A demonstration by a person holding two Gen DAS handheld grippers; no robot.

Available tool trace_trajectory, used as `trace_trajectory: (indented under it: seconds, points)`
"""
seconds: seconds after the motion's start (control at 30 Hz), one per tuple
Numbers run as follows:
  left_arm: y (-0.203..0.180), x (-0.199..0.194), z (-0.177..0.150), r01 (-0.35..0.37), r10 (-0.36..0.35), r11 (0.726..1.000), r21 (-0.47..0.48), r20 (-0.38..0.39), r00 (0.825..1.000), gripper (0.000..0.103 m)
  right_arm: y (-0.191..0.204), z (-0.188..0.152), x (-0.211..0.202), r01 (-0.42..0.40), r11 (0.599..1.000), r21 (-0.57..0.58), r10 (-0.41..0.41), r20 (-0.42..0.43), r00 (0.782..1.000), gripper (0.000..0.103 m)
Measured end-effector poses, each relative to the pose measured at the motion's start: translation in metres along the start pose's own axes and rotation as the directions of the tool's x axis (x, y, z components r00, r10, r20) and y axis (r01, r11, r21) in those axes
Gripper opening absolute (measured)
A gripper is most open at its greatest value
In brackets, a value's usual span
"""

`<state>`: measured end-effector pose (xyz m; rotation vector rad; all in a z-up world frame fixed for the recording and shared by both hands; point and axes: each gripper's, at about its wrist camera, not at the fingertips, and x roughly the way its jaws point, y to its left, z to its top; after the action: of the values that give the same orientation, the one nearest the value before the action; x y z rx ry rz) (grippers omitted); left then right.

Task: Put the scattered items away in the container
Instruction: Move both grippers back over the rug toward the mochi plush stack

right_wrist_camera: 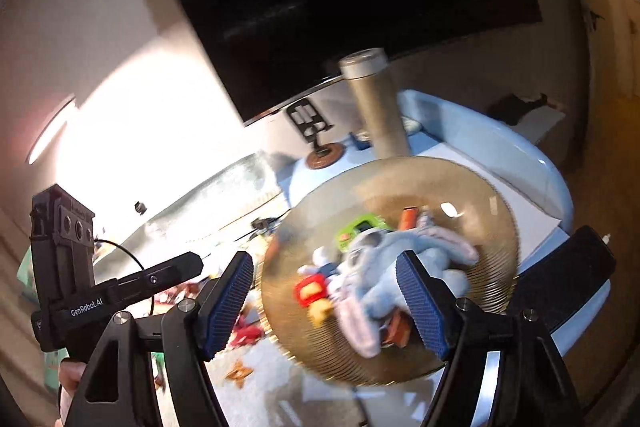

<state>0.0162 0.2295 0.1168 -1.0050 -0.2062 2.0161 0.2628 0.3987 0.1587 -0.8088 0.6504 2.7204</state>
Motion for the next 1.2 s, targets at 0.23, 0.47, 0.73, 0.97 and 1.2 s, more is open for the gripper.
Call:
trace_trajectory:
  seconds: [0.23, 0.47, 0.73, 0.97, 1.2]
  points:
    - [0.073, -0.104, -0.061, -0.161, 0.178, 0.973, -0.166, 0.094, 0.979, 0.075, 0.091, -0.057, 0.034, -0.122, 0.973, -0.197, 0.093, -0.151, 0.984, 0.091]
    - [0.168, -0.211, -0.141, -0.472, 0.532, 0.799, -0.373, 0.072, 0.844, 0.078, 0.179, -0.126, 0.086, -0.259, 0.913, -0.316, 0.14, -0.355, 0.925, 0.091]
    - [0.253, -0.253, -0.192, -0.6, 0.662, 0.641, -0.479, -0.051, 0.748, 0.078, 0.232, -0.178, 0.14, -0.182, 0.868, -0.461, -0.029, -0.414, 0.91, 0.091]
    - [0.266, -0.244, -0.201, -0.638, 0.702, 0.602, -0.48, -0.062, 0.709, 0.079, 0.222, -0.185, 0.157, -0.102, 0.9, -0.424, -0.103, -0.434, 0.895, 0.091]
    - [0.261, -0.231, -0.2, -0.665, 0.712, 0.608, -0.434, -0.074, 0.699, 0.103, 0.223, -0.193, 0.159, -0.065, 0.886, -0.46, -0.154, -0.423, 0.893, 0.099]
